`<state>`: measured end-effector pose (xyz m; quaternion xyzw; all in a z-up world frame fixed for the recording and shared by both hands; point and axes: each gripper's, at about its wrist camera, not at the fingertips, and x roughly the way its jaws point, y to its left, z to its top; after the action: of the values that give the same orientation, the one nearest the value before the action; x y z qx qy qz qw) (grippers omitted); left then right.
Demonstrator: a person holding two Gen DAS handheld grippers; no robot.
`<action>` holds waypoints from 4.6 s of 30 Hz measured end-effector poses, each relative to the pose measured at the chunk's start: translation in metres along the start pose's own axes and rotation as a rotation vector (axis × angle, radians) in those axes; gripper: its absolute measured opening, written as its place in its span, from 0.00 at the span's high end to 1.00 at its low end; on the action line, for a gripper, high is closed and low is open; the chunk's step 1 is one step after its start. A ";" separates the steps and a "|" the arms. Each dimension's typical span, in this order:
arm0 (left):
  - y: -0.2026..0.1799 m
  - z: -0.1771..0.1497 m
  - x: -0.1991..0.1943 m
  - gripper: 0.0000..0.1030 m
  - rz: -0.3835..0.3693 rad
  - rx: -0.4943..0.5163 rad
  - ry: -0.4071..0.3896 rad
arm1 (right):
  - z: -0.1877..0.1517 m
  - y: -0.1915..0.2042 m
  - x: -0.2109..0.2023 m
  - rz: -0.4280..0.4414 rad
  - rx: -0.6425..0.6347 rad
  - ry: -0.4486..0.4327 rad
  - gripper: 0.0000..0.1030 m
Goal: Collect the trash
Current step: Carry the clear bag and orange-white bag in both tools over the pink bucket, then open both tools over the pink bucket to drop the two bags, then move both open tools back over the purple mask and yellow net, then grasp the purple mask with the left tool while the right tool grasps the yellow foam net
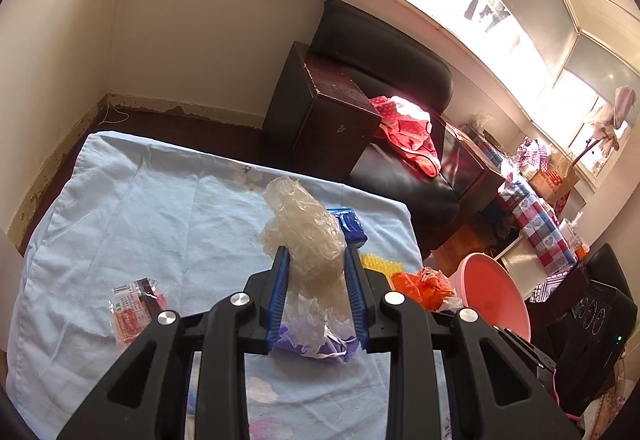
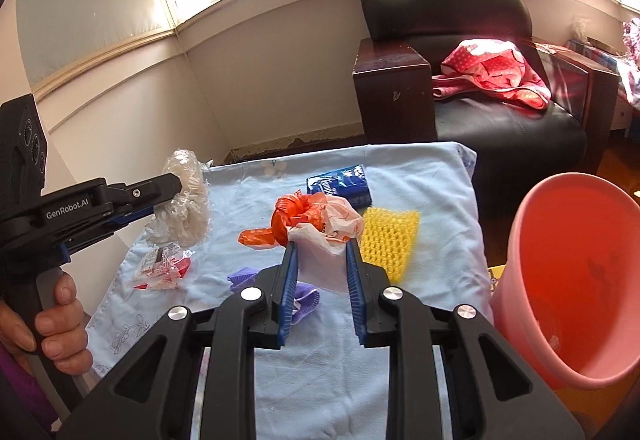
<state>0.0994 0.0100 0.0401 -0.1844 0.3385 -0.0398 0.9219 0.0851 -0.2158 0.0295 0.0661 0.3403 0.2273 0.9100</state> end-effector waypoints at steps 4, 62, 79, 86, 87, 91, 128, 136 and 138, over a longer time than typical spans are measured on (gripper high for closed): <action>-0.026 -0.007 0.001 0.74 -0.022 0.052 0.003 | -0.003 -0.015 -0.019 -0.062 0.007 -0.035 0.76; -0.242 -0.087 0.098 0.51 -0.290 0.374 0.230 | -0.051 -0.200 -0.090 -0.403 0.358 -0.091 0.75; -0.229 -0.093 0.089 0.51 -0.262 0.382 0.243 | -0.051 -0.193 -0.086 -0.393 0.362 -0.065 0.70; -0.215 -0.090 0.078 0.45 -0.249 0.376 0.213 | -0.048 -0.174 -0.087 -0.363 0.314 -0.065 0.70; -0.212 -0.089 0.077 0.45 -0.245 0.373 0.210 | -0.047 -0.171 -0.087 -0.359 0.305 -0.064 0.70; -0.197 -0.086 0.070 0.45 -0.223 0.366 0.197 | -0.043 -0.156 -0.084 -0.342 0.272 -0.060 0.70; 0.016 -0.063 0.091 0.38 -0.005 0.261 0.247 | -0.029 -0.042 -0.001 -0.198 0.058 0.129 0.70; 0.012 -0.069 0.079 0.53 -0.049 0.245 0.228 | -0.023 -0.030 0.023 -0.163 0.041 0.161 0.70; 0.012 -0.069 0.075 0.79 -0.055 0.248 0.221 | -0.021 -0.027 0.028 -0.146 0.039 0.168 0.70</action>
<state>0.1118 -0.0158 -0.0585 -0.0730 0.4250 -0.1267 0.8933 0.1004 -0.2270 -0.0103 0.0395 0.4235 0.1587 0.8910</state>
